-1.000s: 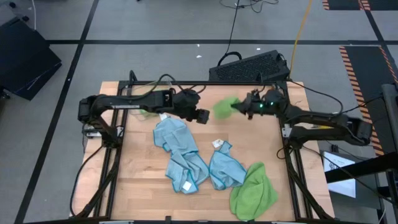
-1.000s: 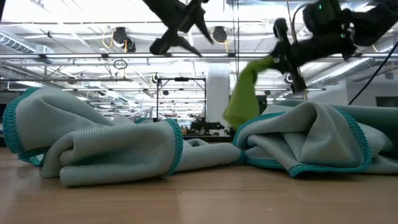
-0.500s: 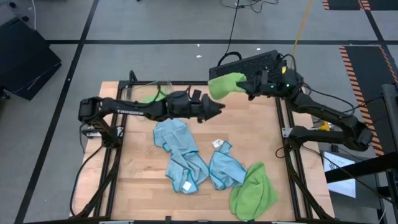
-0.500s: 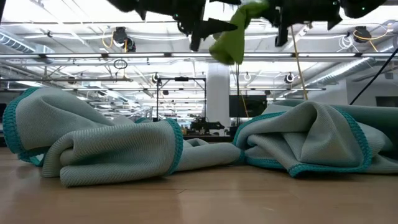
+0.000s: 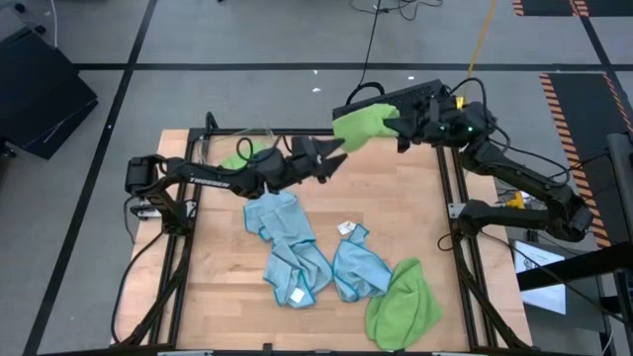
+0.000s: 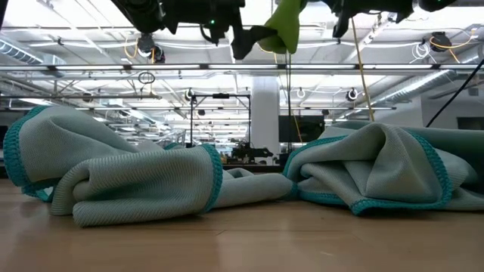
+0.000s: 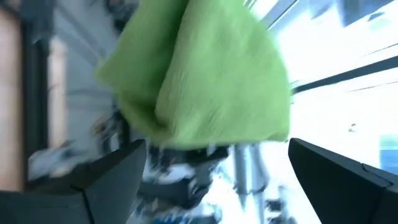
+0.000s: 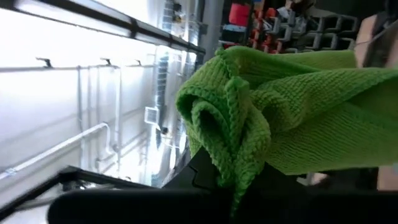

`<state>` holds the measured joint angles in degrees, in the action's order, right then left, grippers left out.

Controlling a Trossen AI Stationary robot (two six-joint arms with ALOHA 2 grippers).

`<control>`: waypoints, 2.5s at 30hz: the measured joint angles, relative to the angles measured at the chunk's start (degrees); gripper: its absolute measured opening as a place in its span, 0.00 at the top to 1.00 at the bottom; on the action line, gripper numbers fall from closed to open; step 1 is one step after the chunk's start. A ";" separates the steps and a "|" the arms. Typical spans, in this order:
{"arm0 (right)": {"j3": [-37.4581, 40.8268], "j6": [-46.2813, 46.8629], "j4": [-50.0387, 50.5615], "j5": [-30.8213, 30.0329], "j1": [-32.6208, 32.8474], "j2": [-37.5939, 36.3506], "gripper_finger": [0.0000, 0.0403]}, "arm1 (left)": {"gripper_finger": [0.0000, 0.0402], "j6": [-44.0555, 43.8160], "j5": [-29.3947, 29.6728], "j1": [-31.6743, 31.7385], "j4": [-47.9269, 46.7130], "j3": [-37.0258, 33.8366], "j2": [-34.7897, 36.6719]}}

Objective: Fold microfiber towels
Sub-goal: Stack the folded green microfiber cloth on top of the green microfiber cloth on the transparent bin

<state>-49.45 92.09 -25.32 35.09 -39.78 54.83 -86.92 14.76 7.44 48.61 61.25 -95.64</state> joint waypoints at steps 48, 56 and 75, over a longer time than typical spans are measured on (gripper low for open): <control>0.02 2.21 -11.04 -19.34 2.68 7.20 0.95 | 0.02 -15.50 14.25 2.41 -5.47 10.79 -1.63; 0.02 1.38 -15.88 -20.69 3.55 9.75 0.95 | 0.02 -22.40 14.40 2.89 -13.30 16.50 -5.48; 0.02 2.32 -16.48 -21.33 5.04 9.86 0.95 | 0.02 -24.35 14.68 7.43 -12.66 21.03 -10.19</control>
<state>-49.43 94.41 -41.80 13.76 -34.74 64.69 -111.27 29.45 14.86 35.95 82.28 -105.82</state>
